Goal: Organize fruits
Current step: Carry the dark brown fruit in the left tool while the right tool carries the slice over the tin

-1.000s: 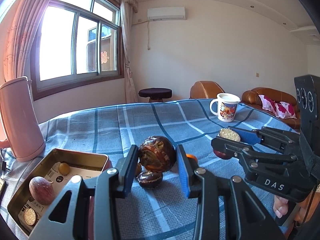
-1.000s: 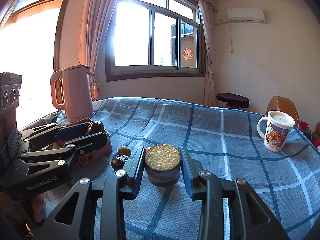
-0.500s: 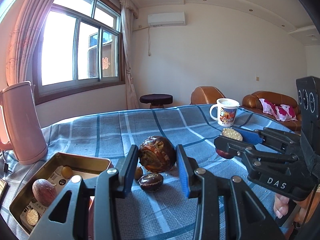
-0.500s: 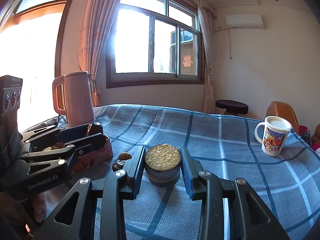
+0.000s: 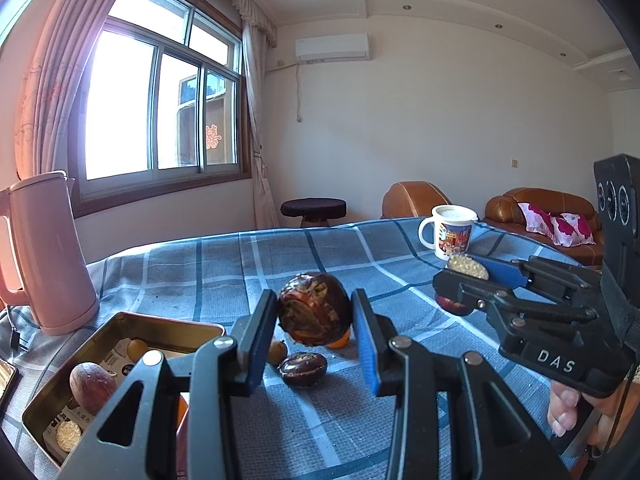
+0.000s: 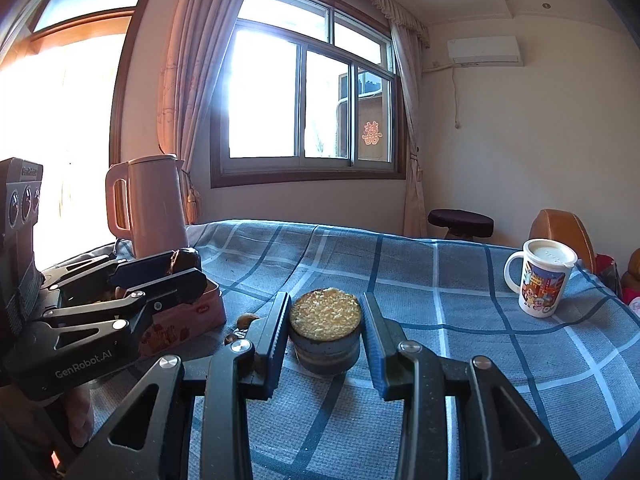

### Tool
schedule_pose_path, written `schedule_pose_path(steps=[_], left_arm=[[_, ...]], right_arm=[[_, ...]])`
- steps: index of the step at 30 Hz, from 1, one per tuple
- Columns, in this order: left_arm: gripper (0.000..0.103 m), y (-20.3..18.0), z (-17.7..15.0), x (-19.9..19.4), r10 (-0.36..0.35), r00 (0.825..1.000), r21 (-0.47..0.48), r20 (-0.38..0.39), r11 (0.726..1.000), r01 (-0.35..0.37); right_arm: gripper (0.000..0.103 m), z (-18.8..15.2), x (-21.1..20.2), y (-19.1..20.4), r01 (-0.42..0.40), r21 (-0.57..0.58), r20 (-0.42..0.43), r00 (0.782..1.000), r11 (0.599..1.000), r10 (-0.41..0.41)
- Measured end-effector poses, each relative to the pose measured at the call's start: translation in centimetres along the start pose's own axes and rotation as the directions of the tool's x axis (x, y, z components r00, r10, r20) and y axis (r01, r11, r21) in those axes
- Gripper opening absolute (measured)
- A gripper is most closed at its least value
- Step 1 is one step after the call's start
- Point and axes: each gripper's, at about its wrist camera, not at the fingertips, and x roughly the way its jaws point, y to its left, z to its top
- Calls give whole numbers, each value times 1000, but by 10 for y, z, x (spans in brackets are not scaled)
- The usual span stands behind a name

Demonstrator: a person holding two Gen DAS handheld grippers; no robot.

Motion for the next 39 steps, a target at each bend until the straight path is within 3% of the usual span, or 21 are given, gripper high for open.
schedule_pose_path(steps=[12, 39], left_arm=[[40, -2, 0, -4, 39, 999, 23, 18, 999, -39], [40, 21, -3, -6, 70, 997, -10, -16, 997, -70]], right_arm=[[37, 1, -5, 7, 31, -33, 18, 999, 999, -30], [37, 3, 10, 35, -27, -92, -13, 1000, 995, 26]])
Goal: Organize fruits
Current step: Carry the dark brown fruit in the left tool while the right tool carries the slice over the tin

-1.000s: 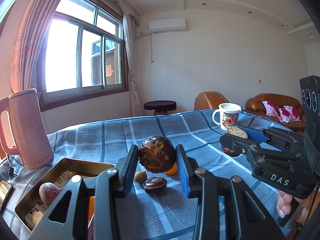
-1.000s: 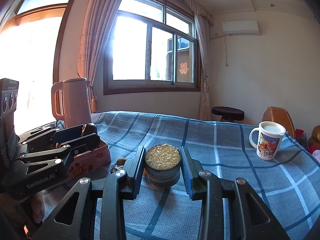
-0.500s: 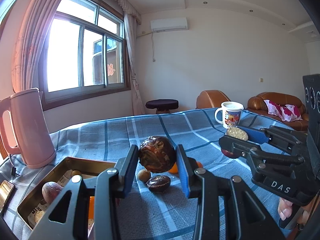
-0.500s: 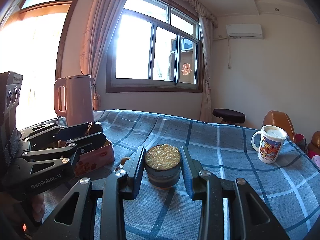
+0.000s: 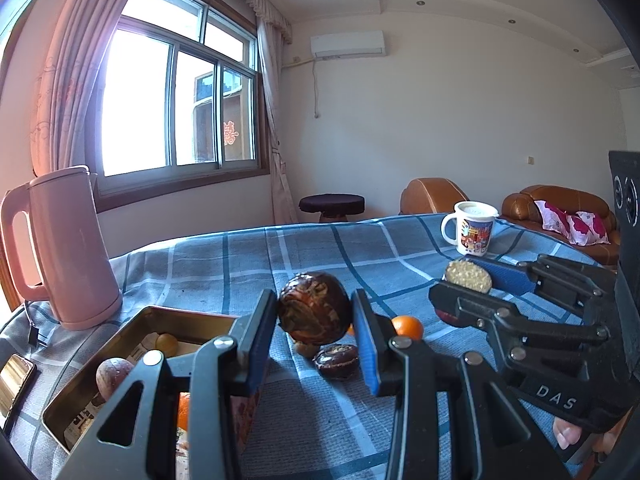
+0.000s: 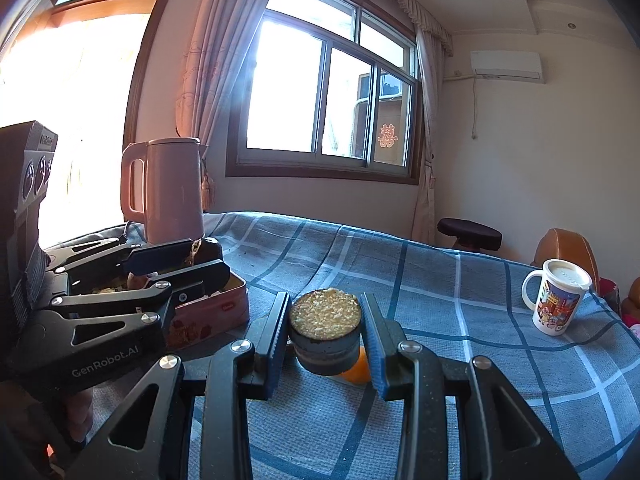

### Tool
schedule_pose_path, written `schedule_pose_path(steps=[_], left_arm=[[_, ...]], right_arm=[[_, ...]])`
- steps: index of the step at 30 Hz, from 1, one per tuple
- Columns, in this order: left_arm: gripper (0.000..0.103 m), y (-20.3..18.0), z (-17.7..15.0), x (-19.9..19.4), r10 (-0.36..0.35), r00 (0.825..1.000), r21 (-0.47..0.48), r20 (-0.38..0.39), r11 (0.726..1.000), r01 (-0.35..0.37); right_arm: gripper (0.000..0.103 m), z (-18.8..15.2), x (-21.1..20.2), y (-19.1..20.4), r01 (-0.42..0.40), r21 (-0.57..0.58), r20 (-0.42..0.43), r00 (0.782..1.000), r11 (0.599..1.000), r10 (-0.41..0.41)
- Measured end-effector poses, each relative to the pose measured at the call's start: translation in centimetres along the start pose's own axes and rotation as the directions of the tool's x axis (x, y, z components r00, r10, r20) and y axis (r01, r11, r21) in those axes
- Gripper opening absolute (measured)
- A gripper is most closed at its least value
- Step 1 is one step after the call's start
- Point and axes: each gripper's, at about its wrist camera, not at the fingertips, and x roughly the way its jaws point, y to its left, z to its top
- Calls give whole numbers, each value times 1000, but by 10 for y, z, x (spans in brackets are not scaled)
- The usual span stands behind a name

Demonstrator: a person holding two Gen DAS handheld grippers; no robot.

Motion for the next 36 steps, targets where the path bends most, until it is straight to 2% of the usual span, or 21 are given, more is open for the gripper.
schedule_pose_path(steps=[14, 36], left_arm=[[40, 37, -6, -6, 46, 998, -49, -33, 998, -48], [39, 93, -13, -13, 124, 988, -109, -94, 985, -134]], right_arm=[[37, 8, 26, 39, -73, -84, -46, 996, 994, 70], [37, 26, 49, 90, -172, -154, -87, 983, 973, 160]])
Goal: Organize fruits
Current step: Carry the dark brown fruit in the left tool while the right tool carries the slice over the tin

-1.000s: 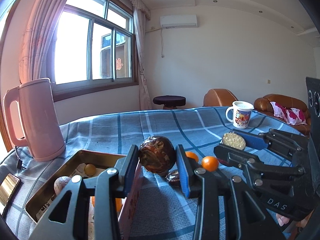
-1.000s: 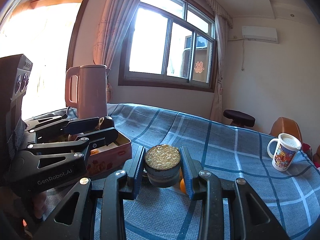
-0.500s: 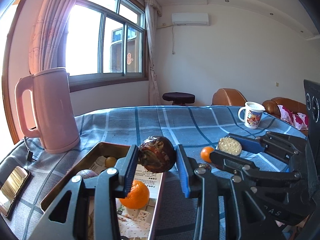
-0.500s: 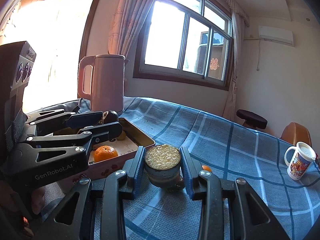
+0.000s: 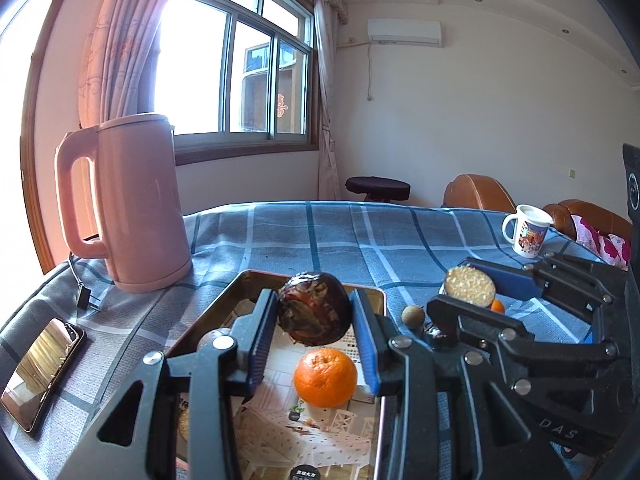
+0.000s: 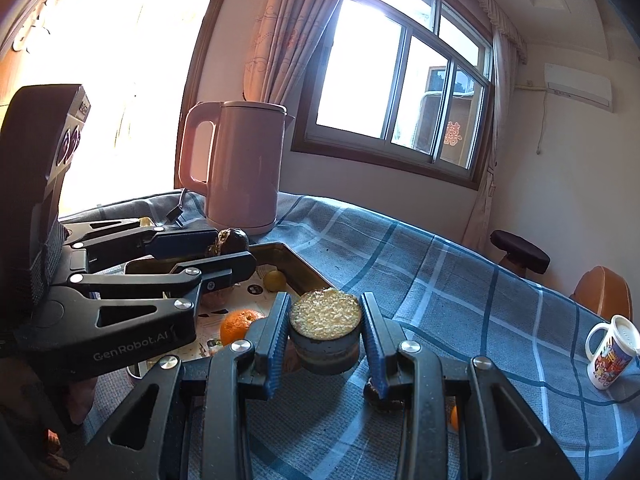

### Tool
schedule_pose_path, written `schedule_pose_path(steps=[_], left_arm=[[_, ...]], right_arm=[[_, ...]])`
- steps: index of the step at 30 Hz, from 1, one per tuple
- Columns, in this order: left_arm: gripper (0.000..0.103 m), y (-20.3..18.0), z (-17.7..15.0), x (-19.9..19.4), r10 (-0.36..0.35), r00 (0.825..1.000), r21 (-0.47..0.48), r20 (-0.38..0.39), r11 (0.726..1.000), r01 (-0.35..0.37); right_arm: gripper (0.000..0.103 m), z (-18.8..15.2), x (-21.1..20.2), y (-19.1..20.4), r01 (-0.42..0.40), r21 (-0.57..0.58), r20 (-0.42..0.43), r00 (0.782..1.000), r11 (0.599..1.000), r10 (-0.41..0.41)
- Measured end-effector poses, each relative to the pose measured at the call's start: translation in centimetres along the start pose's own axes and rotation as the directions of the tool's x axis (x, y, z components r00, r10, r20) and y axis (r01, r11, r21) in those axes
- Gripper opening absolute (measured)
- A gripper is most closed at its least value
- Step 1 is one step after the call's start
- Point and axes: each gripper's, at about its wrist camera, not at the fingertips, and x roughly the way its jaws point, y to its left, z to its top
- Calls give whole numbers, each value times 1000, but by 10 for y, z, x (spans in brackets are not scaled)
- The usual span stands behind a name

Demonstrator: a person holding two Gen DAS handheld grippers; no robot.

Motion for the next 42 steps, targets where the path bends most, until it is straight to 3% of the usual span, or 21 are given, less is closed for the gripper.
schedule_pose_path(steps=[12, 30, 42], left_arm=[[39, 33, -2, 4, 41, 998, -39, -46, 998, -43], [40, 57, -6, 18, 40, 986, -60, -160, 997, -50], [40, 50, -6, 16, 51, 987, 0, -154, 999, -52]], right_arm=[[37, 14, 17, 23, -48, -28, -8, 999, 998, 48], [37, 13, 49, 50, -119, -34, -87, 989, 992, 116], [37, 7, 63, 53, -150, -25, -155, 977, 988, 144]])
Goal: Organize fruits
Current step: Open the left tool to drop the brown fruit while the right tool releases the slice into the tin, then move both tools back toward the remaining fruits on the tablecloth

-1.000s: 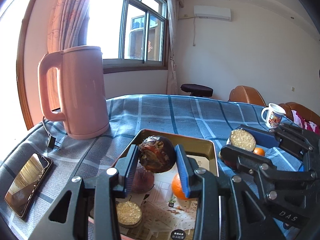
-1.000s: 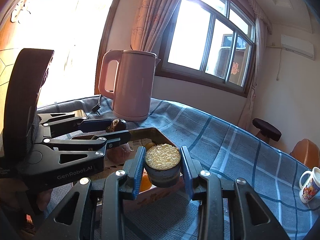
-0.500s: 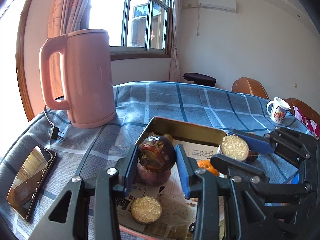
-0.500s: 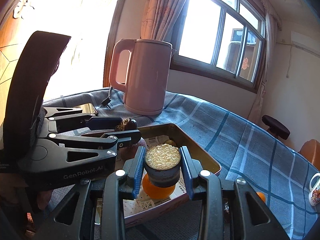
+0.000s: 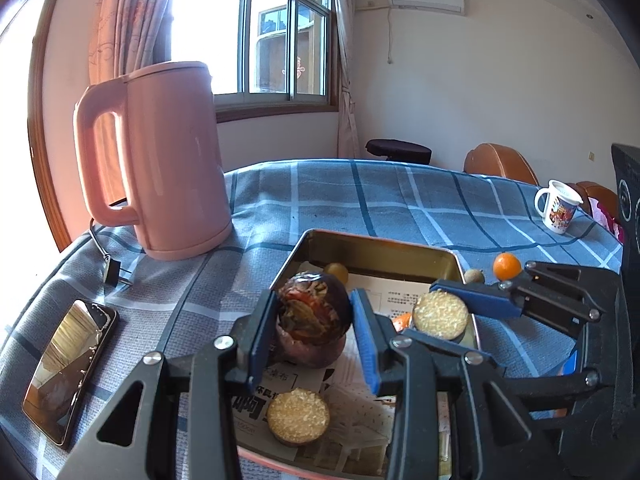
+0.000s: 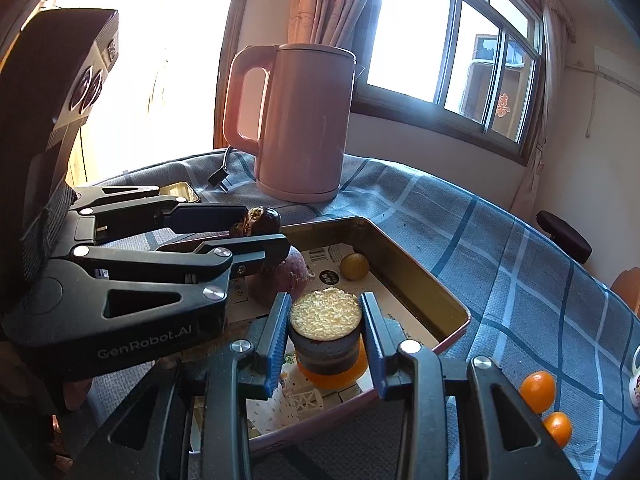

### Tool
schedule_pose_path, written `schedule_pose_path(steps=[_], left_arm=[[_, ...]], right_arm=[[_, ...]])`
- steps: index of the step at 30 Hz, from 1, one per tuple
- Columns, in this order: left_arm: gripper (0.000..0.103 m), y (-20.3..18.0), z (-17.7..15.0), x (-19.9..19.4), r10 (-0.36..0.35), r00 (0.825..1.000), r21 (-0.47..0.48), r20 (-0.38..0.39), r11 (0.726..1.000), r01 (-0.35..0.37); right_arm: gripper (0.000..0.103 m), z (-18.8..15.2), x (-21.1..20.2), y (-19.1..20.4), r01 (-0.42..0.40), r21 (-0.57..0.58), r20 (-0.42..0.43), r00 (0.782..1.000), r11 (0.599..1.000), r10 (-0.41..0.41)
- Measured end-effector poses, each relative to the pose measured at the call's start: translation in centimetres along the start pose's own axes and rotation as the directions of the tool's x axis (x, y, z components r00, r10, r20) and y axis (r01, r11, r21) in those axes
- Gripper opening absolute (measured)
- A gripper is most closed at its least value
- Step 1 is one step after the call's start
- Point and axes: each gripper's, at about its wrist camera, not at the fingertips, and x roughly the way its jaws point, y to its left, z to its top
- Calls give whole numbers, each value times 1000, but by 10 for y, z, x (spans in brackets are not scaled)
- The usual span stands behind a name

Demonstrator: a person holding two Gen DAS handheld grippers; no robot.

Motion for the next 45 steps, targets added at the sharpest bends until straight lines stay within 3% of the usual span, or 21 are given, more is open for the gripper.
schedule_pose_path(steps=[21, 23, 25, 34, 37, 41, 45], left_arm=[[40, -4, -4, -2, -40, 999, 34, -30, 999, 41], [41, -3, -4, -1, -45, 998, 31, -35, 998, 46], [42, -4, -4, -1, -49, 998, 32, -39, 998, 51], [42, -4, -5, -1, -40, 998, 28, -42, 999, 42], [49, -2, -5, -3, -25, 999, 22, -34, 999, 25], [75, 1, -4, -7, -3, 1000, -1, -4, 1000, 3], [86, -3, -2, -11, -4, 1000, -17, 21, 1000, 4]], right_arm=[[37, -1, 3, 2, -31, -4, -36, 999, 1000, 31], [39, -2, 3, 0, -34, 4, -41, 999, 999, 34], [47, -2, 5, -1, -39, 11, -50, 998, 999, 40], [48, -2, 3, 0, -35, 12, -50, 998, 999, 35], [49, -2, 2, 0, -32, 17, -45, 998, 999, 32], [60, -3, -2, -4, -14, 31, -34, 999, 999, 15], [63, -7, -17, -10, 10, 46, 9, 1000, 999, -11]])
